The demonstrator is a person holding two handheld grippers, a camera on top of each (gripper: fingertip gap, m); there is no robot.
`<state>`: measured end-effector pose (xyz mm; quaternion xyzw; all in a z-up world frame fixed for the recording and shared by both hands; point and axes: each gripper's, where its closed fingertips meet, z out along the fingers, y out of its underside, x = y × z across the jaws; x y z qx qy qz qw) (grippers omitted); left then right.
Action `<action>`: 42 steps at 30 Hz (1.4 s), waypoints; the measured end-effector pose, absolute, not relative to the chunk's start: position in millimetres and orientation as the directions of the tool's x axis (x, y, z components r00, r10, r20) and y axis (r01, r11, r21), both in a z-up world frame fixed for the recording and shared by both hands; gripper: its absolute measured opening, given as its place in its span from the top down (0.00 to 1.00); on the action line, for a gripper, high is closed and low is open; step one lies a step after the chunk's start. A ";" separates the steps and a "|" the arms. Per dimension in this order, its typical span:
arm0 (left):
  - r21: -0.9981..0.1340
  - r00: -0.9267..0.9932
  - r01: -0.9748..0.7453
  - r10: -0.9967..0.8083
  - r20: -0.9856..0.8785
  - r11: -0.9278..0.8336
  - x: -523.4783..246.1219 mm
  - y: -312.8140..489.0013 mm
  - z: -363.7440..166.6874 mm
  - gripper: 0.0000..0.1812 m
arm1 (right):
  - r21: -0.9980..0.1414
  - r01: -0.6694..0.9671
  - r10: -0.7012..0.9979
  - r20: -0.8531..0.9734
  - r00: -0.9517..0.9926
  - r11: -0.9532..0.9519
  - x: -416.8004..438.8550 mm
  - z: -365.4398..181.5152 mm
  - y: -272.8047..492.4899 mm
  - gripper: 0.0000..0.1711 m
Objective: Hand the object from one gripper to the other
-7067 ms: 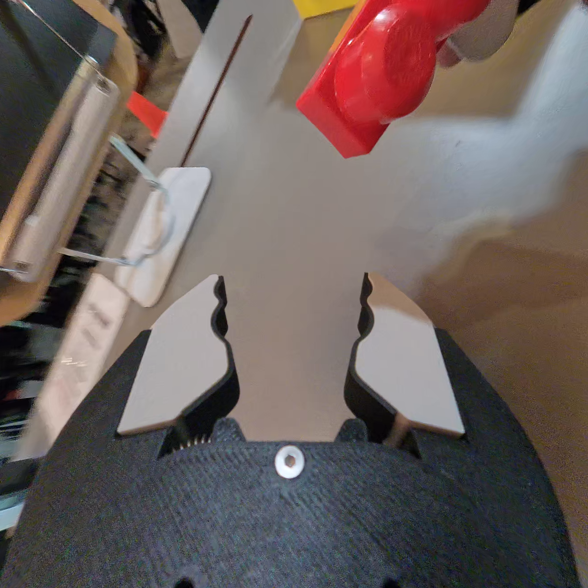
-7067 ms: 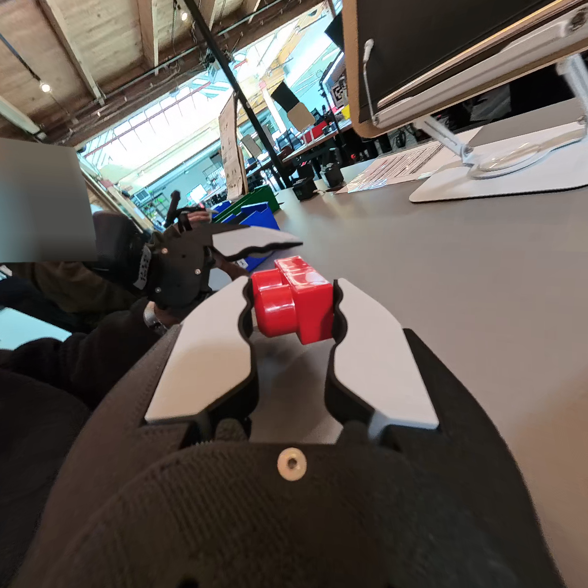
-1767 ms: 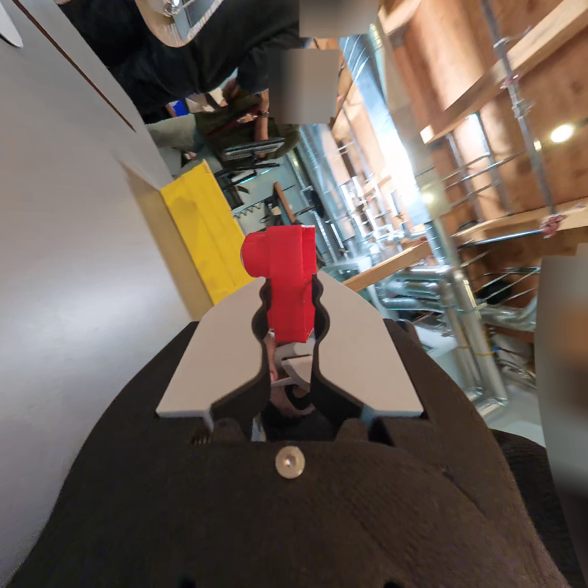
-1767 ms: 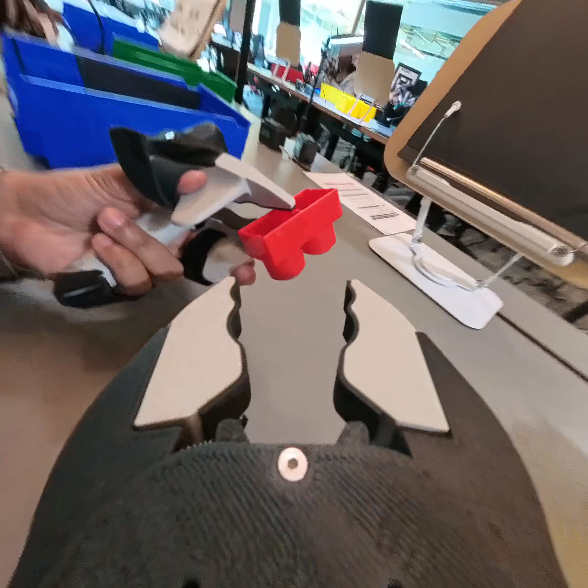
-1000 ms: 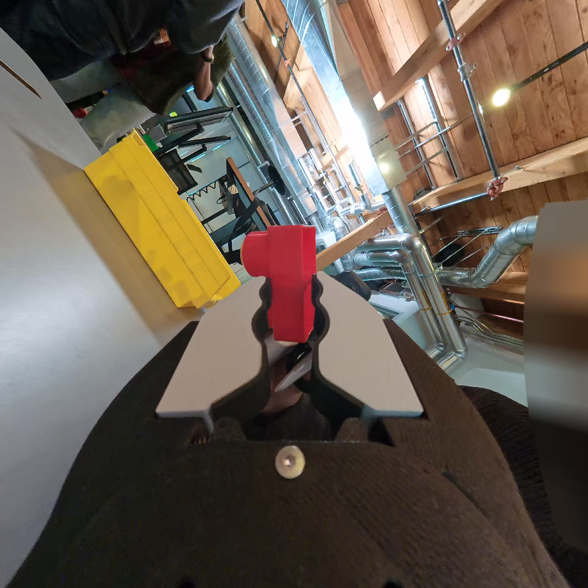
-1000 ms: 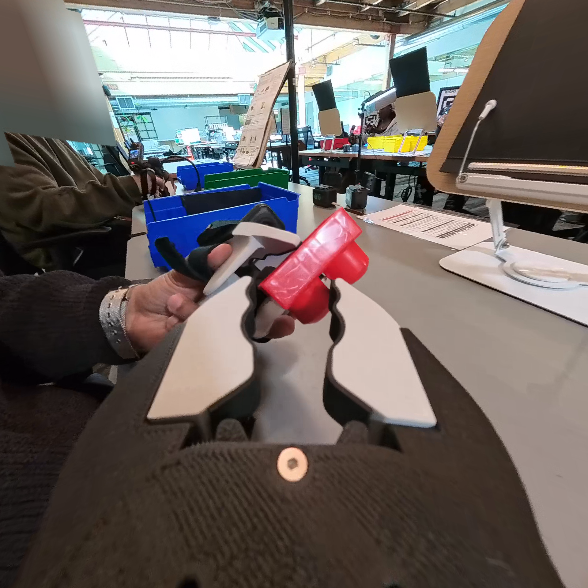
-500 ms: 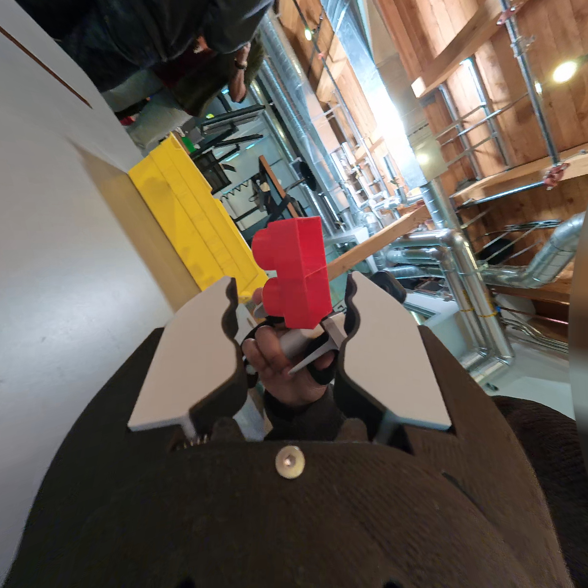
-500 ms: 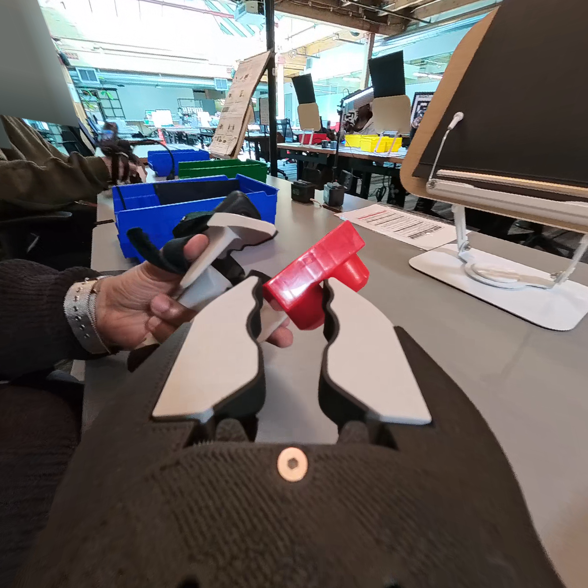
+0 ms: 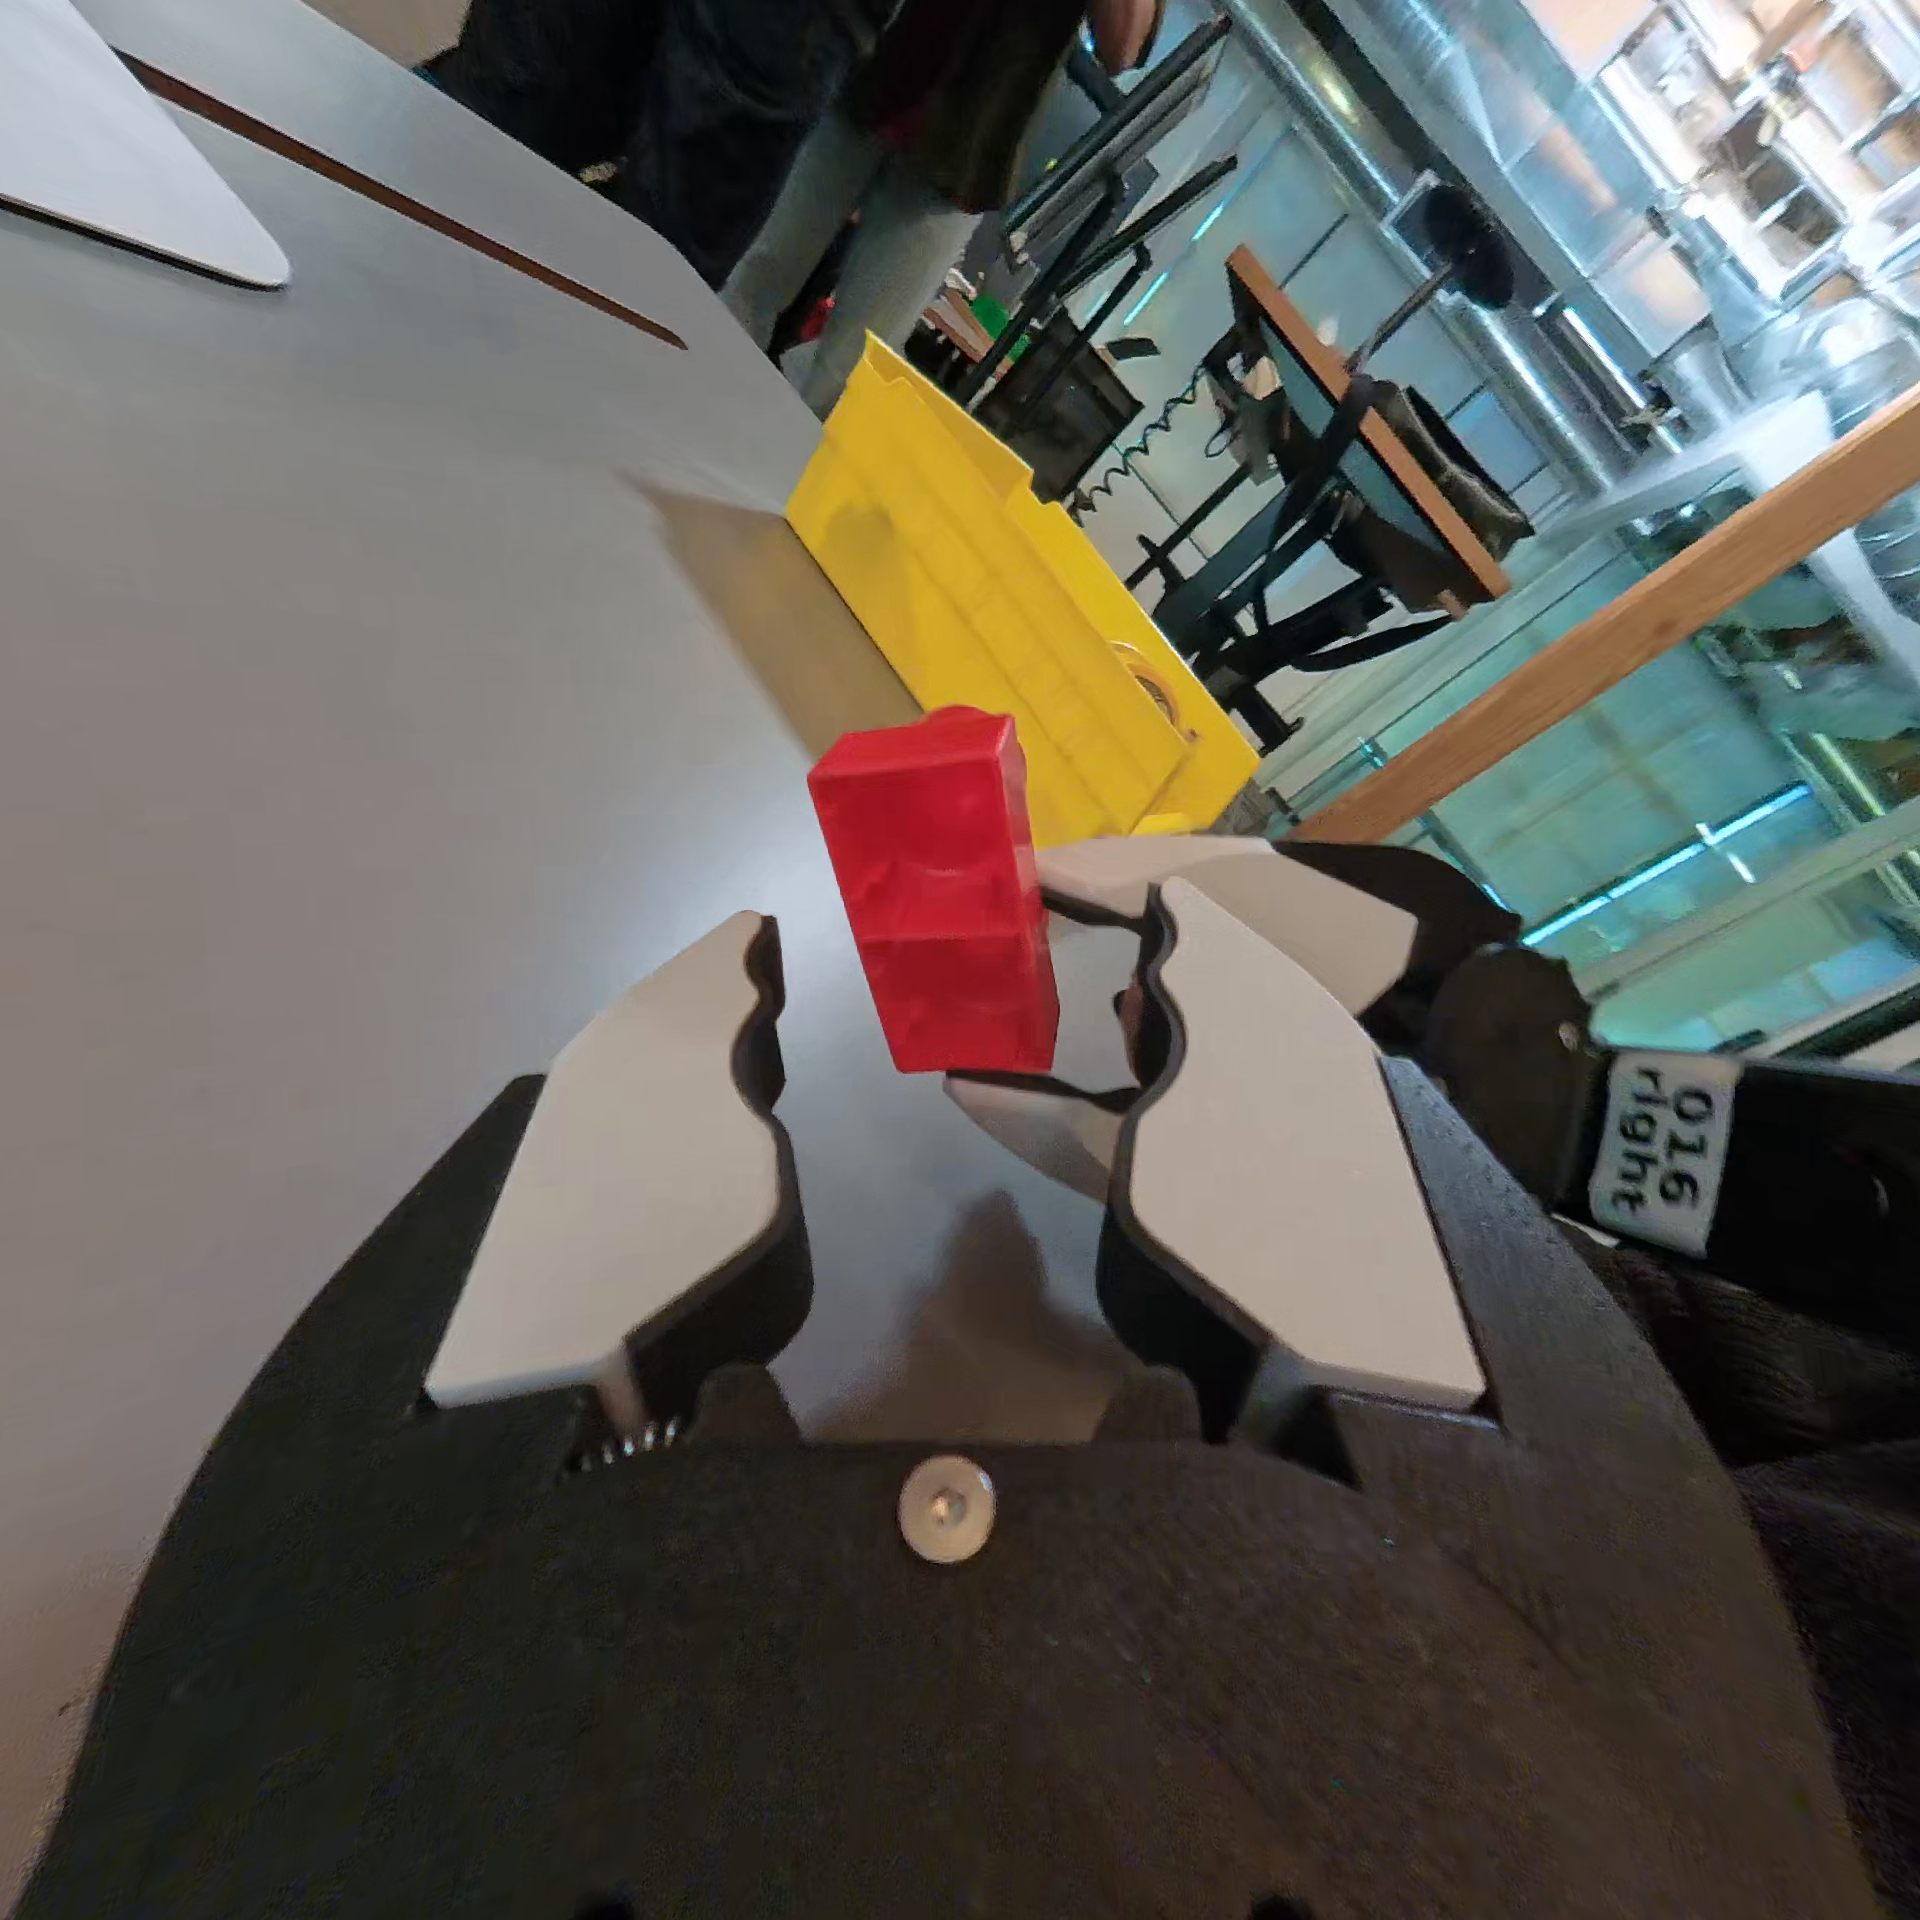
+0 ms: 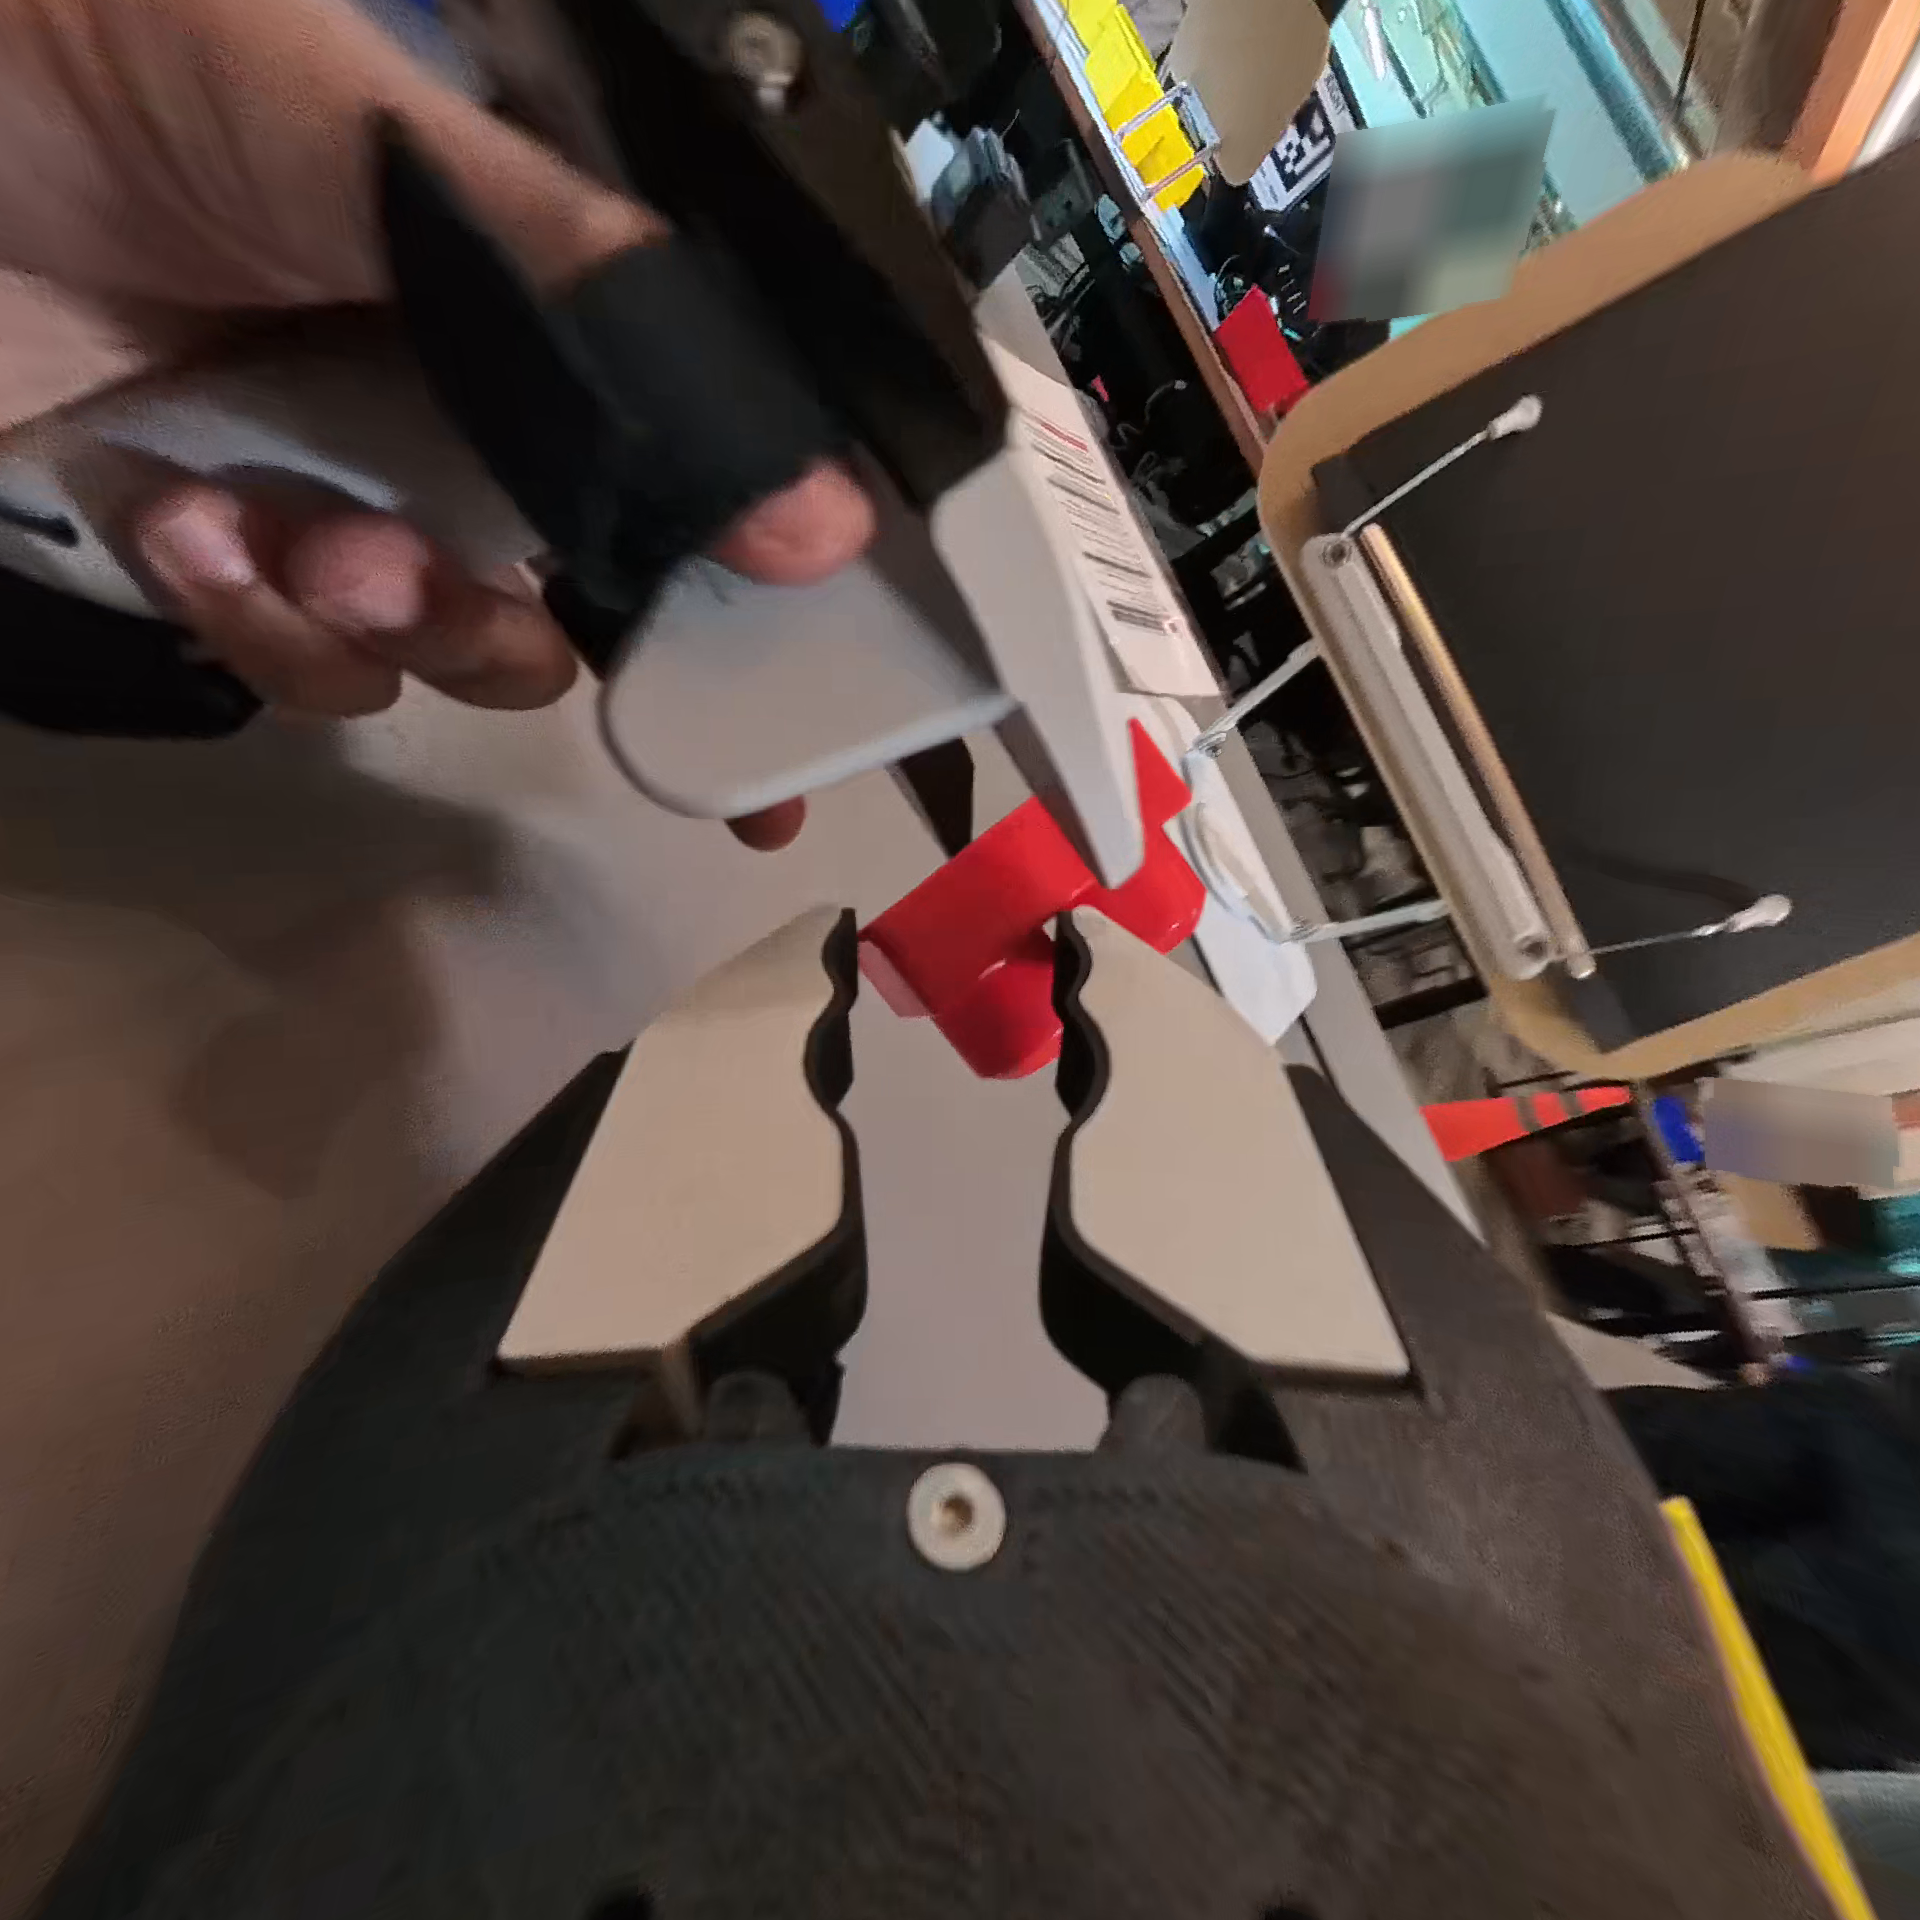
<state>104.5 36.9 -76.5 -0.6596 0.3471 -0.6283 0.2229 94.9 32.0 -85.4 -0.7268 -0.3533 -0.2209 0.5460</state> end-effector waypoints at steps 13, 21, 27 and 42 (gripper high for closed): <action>-0.680 -0.052 -0.104 -0.679 0.732 -0.726 99.1 50.9 -69.5 0.67 | -0.532 0.837 0.279 0.790 0.546 -0.129 85.2 -90.0 31.0 0.79; -0.665 -0.071 -0.088 -0.661 0.747 -0.742 97.5 52.8 -67.4 0.80 | -0.515 0.849 0.278 0.803 0.527 -0.119 82.1 -90.1 30.4 0.78; -0.658 -0.080 -0.092 -0.653 0.753 -0.748 97.9 52.1 -67.4 0.80 | -0.517 0.847 0.275 0.802 0.529 -0.122 82.6 -90.1 30.2 0.78; -0.525 -0.161 0.034 -0.523 0.837 -0.850 91.3 66.3 -54.9 0.80 | -0.647 0.754 0.192 0.730 0.655 -0.111 89.6 -77.5 35.2 0.58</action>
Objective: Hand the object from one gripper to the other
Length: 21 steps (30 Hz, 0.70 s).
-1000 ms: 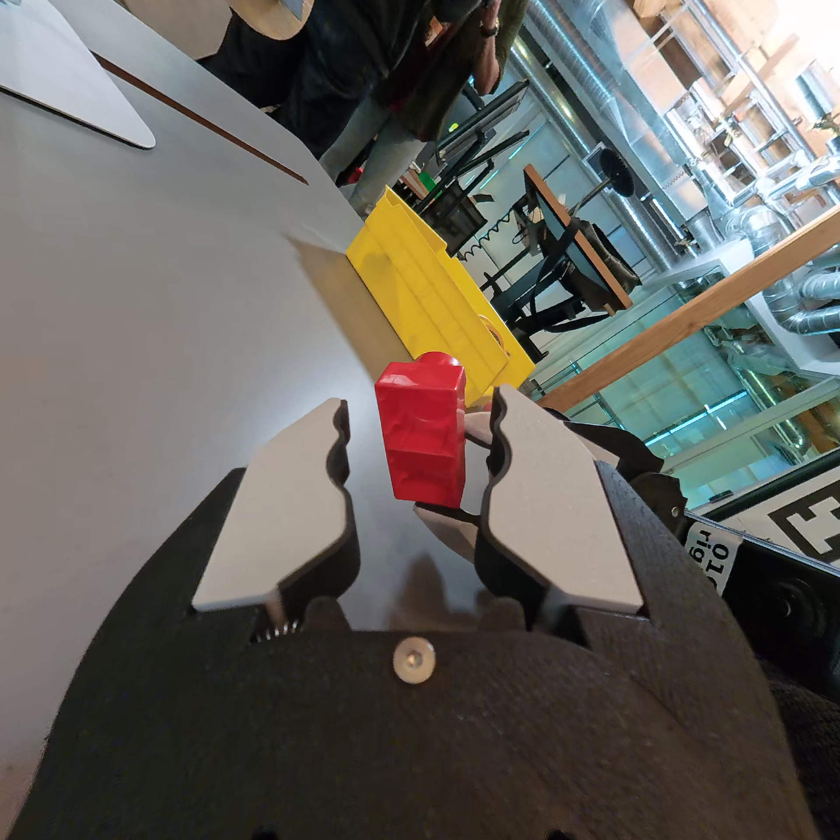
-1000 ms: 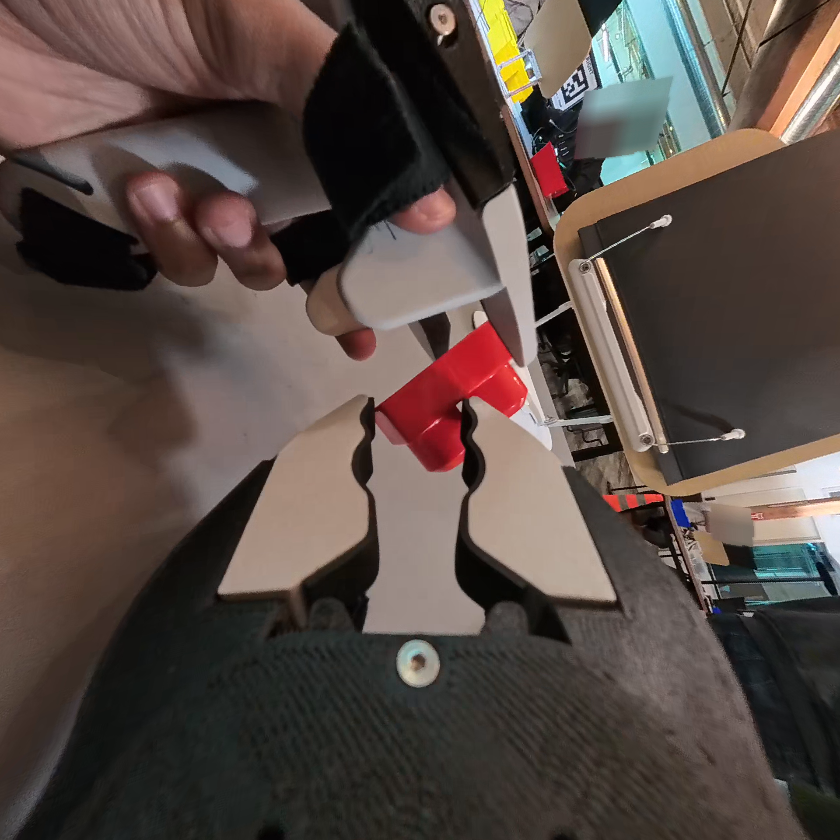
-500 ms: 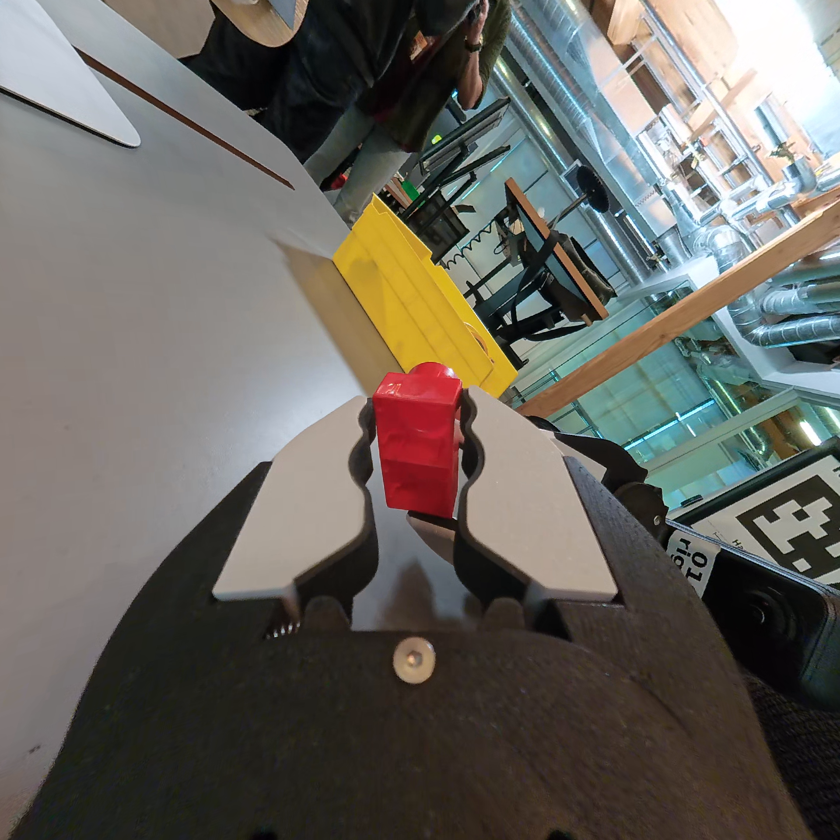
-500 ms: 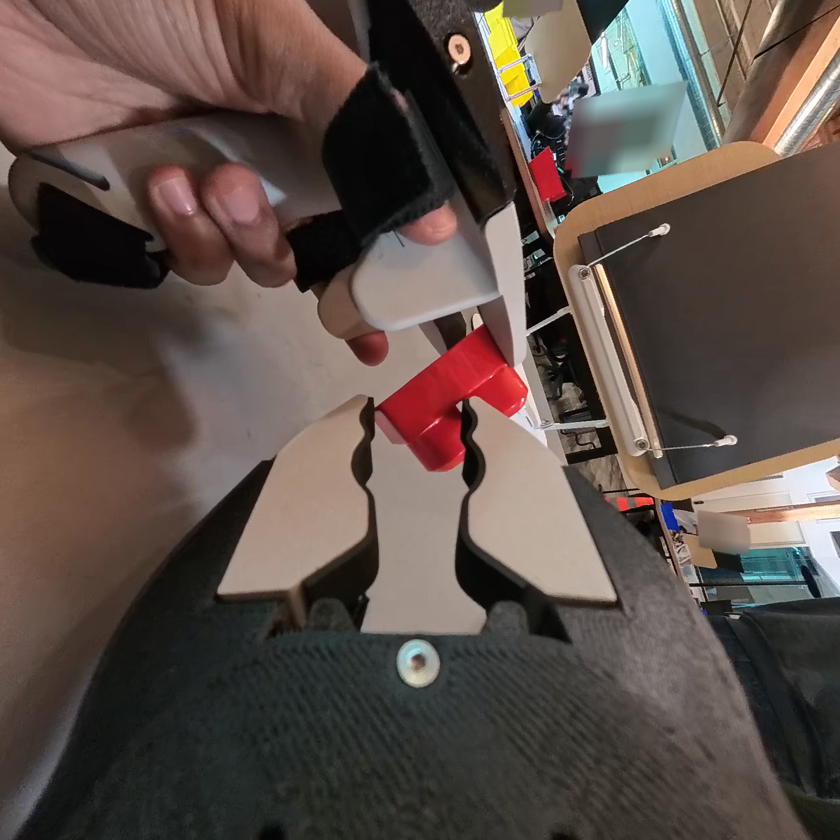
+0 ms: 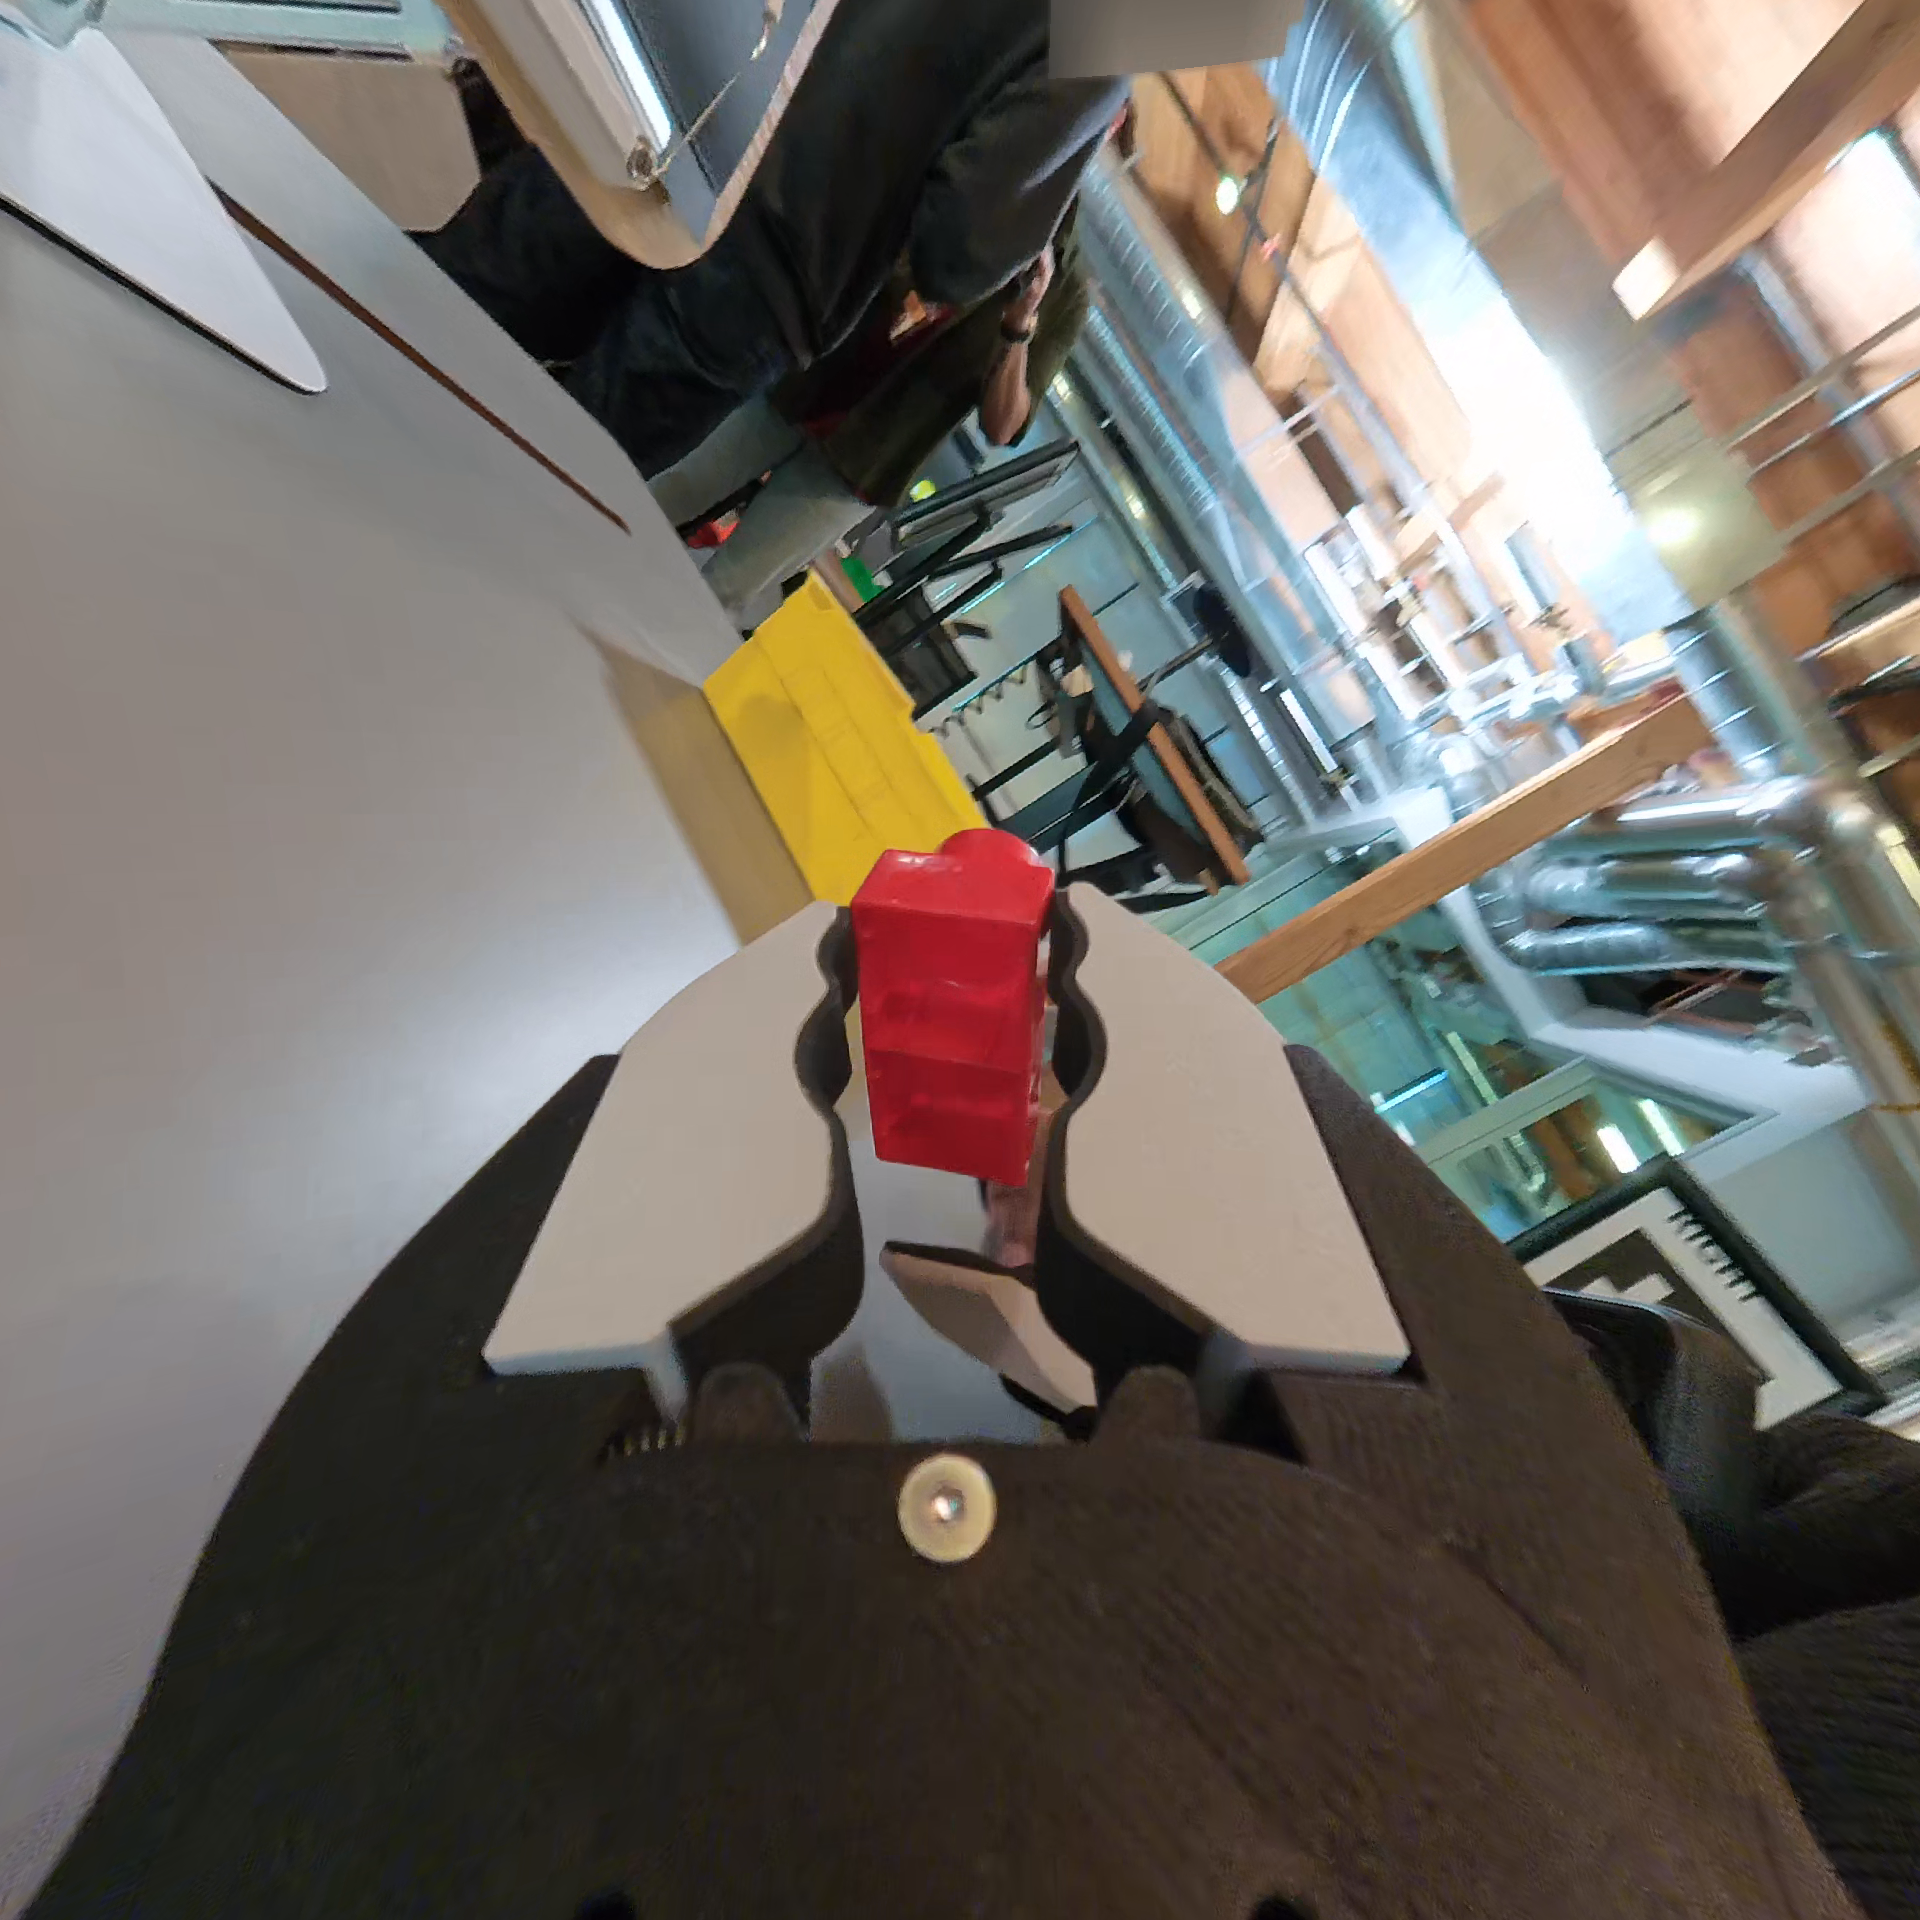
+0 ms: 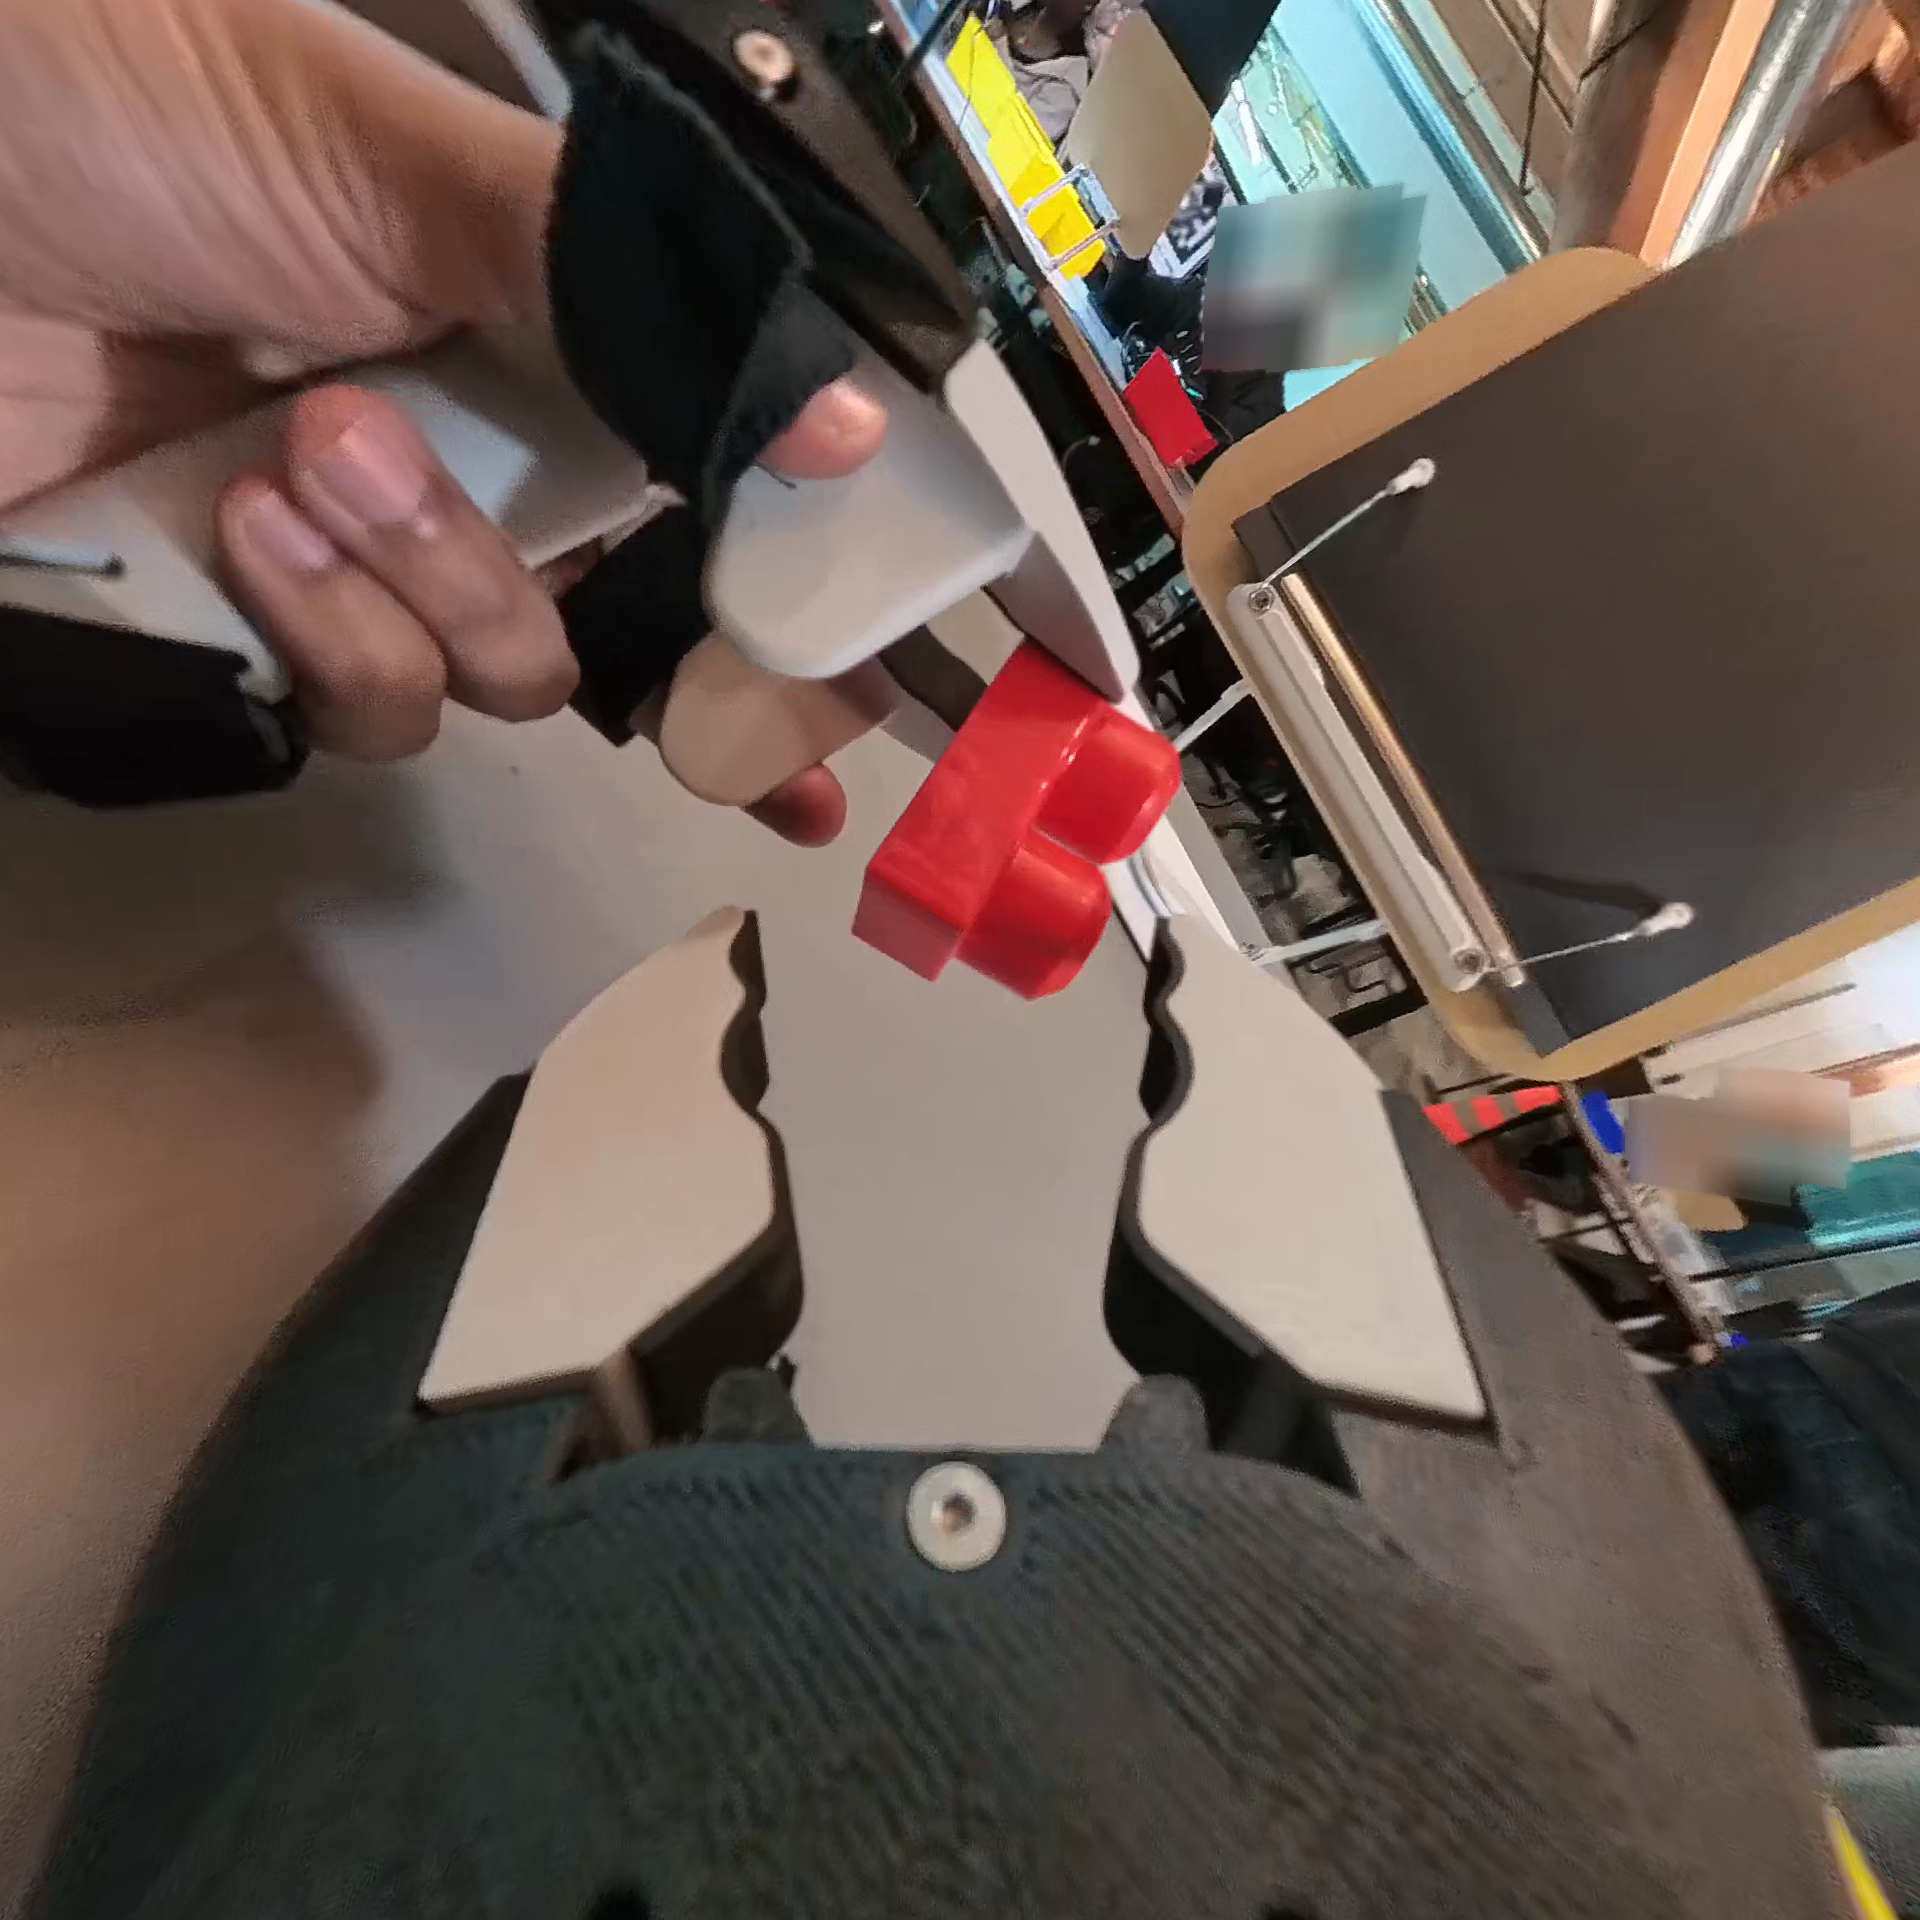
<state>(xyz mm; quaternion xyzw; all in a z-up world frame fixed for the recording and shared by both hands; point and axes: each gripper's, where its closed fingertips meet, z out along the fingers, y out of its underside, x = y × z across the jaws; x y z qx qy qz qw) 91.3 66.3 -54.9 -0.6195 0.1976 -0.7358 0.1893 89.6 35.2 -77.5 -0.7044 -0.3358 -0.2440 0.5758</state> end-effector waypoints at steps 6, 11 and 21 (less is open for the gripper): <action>-0.392 -0.298 0.057 -0.391 0.871 -0.918 90.2 59.1 -43.2 0.80 | -0.802 0.595 0.155 0.581 0.799 -0.058 85.9 -59.8 32.9 0.59; -0.223 -0.416 0.022 -0.212 0.884 -0.974 91.2 50.5 -38.3 0.80 | -0.806 0.592 0.117 0.587 0.801 -0.017 88.1 -48.6 29.1 0.66; -0.173 -0.465 -0.055 -0.128 0.876 -0.983 93.9 39.1 -36.9 0.80 | -0.763 0.644 0.076 0.646 0.759 0.055 86.7 -35.6 23.1 0.73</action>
